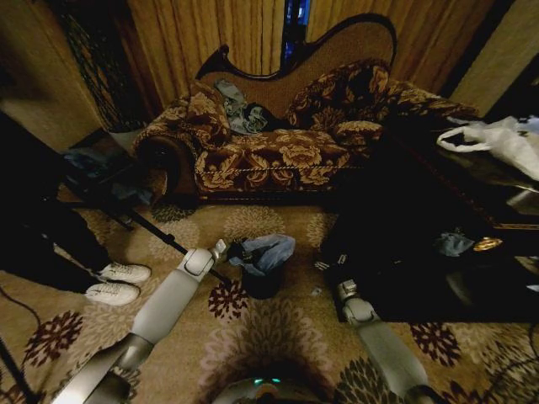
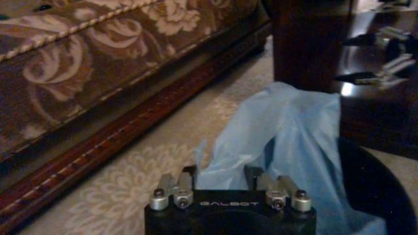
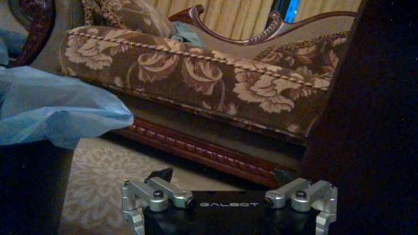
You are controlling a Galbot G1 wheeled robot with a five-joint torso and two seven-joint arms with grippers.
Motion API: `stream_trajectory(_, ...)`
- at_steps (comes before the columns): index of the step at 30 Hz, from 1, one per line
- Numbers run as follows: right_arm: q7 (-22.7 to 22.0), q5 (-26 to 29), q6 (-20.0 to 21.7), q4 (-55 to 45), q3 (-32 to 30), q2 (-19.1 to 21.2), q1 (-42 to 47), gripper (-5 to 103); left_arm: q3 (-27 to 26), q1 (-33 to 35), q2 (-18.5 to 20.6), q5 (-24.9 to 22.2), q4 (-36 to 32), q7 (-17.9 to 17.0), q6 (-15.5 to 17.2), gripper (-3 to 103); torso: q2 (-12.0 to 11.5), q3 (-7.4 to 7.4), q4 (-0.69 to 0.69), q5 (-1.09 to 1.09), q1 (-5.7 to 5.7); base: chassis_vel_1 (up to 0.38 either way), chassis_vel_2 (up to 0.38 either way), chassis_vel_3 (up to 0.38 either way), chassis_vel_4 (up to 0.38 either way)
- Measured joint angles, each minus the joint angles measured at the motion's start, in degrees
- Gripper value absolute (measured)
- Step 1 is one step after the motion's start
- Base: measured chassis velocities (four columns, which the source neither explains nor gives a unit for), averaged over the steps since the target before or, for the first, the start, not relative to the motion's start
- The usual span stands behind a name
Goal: Place a garbage bag over the trash bin.
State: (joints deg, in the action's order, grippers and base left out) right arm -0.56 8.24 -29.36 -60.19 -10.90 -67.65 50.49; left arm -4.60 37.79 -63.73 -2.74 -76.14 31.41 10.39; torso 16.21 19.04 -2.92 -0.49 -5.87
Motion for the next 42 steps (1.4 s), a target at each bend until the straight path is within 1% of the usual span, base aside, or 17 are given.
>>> stream_trajectory(1,-0.06,-0.04,0.0,-0.07,0.0,0.0,0.06,100,-0.01,-0.07,-0.12,-0.31,0.23,-0.57,-0.01,46,0.0,0.0,0.0,0.0,0.0,0.0,0.0,0.0,0.0)
stream_trajectory(2,-0.06,-0.04,0.0,-0.07,0.0,0.0,0.06,100,-0.01,-0.07,-0.12,-0.31,0.23,-0.57,-0.01,46,0.0,0.0,0.0,0.0,0.0,0.0,0.0,0.0,0.0)
stream_trajectory(4,-0.23,-0.12,0.0,-0.25,0.1,-0.06,0.1,100,0.06,-0.09,-0.41,-1.26,0.58,-2.31,0.0,35,0.0,0.0,0.0,0.0,0.0,0.0,0.0,0.0,0.0)
stream_trajectory(5,-0.23,-0.12,0.0,-0.25,0.1,-0.06,0.1,100,0.06,-0.09,-0.41,-1.26,0.58,-2.31,0.0,35,0.0,0.0,0.0,0.0,0.0,0.0,0.0,0.0,0.0)
stream_trajectory(8,-0.39,-0.18,0.02,-0.65,0.37,-0.26,0.09,100,0.2,-0.35,-0.92,-3.41,1.09,-4.14,0.04,19,0.0,0.0,0.01,0.0,0.0,0.0,0.0,0.0,0.0)
stream_trajectory(10,-0.4,-0.18,0.03,-0.69,0.37,-0.27,0.09,100,0.2,-0.46,-1.0,-3.73,1.23,-4.43,0.05,19,0.0,0.0,0.01,0.0,0.0,0.0,0.0,0.0,0.0)
stream_trajectory(12,-0.43,-0.24,0.06,-0.89,0.37,-0.36,0.06,100,0.2,-1.02,-1.38,-5.15,1.82,-5.52,0.27,8,0.0,0.0,0.0,0.0,0.0,0.0,0.0,0.0,0.0)
stream_trajectory(13,-0.43,-0.24,0.06,-0.89,0.37,-0.36,0.06,100,0.2,-1.02,-1.38,-5.15,1.82,-5.52,0.27,8,0.0,0.0,0.0,0.0,0.0,0.0,0.0,0.0,0.0)
stream_trajectory(14,-0.43,-0.29,0.06,-0.91,0.38,-0.37,0.06,100,0.2,-1.21,-1.48,-5.44,1.94,-5.72,0.37,3,0.0,0.0,0.01,0.0,0.0,0.0,0.0,0.0,0.0)
stream_trajectory(15,-0.44,-0.41,0.07,-0.91,0.43,-0.38,0.06,100,0.21,-1.55,-1.62,-5.83,2.05,-6.03,0.57,2,0.0,0.0,0.0,-0.01,0.0,0.0,0.0,0.0,0.0)
stream_trajectory(23,-0.44,-0.41,0.07,-0.98,0.47,-0.38,0.15,100,0.15,-2.77,-1.66,-7.86,3.25,-7.55,1.44,0,0.0,0.0,0.0,0.0,0.0,0.0,0.0,0.0,0.0)
stream_trajectory(26,-0.44,0.36,0.11,-1.58,0.53,-0.22,0.22,100,-0.36,-3.14,-1.46,-10.49,4.86,-9.06,2.09,0,0.0,0.0,0.0,0.0,0.0,0.0,0.0,0.0,0.0)
stream_trajectory(27,-0.44,0.36,0.11,-1.58,0.53,-0.22,0.22,100,-0.36,-3.14,-1.46,-10.49,4.86,-9.06,2.09,0,0.0,0.0,0.0,0.0,0.0,0.0,0.0,0.0,0.0)
stream_trajectory(29,-0.44,1.72,0.8,-2.41,1.07,-0.06,0.13,100,-0.84,-3.67,-1.75,-13.96,6.51,-11.46,2.98,0,0.0,0.0,0.01,0.0,0.0,0.0,0.0,0.0,0.0)
stream_trajectory(30,-0.44,1.79,0.81,-2.44,1.1,-0.06,0.09,100,-0.87,-4.05,-2.02,-14.45,7.18,-11.98,3.02,0,0.0,0.0,0.01,-0.01,0.0,0.0,0.0,0.0,0.0)
stream_trajectory(34,-0.44,1.86,0.83,-2.46,1.21,-0.06,0.07,100,-0.81,-5.23,-2.85,-15.72,9.12,-12.7,3.24,0,0.0,0.0,0.0,0.0,0.0,0.0,0.0,0.0,0.0)
stream_trajectory(42,-0.37,1.9,0.79,-2.49,1.27,0.11,0.08,100,-0.99,-5.7,-4.14,-17.13,14.04,-12.34,2.88,0,0.0,0.0,0.01,0.0,0.0,0.0,0.0,0.0,0.0)
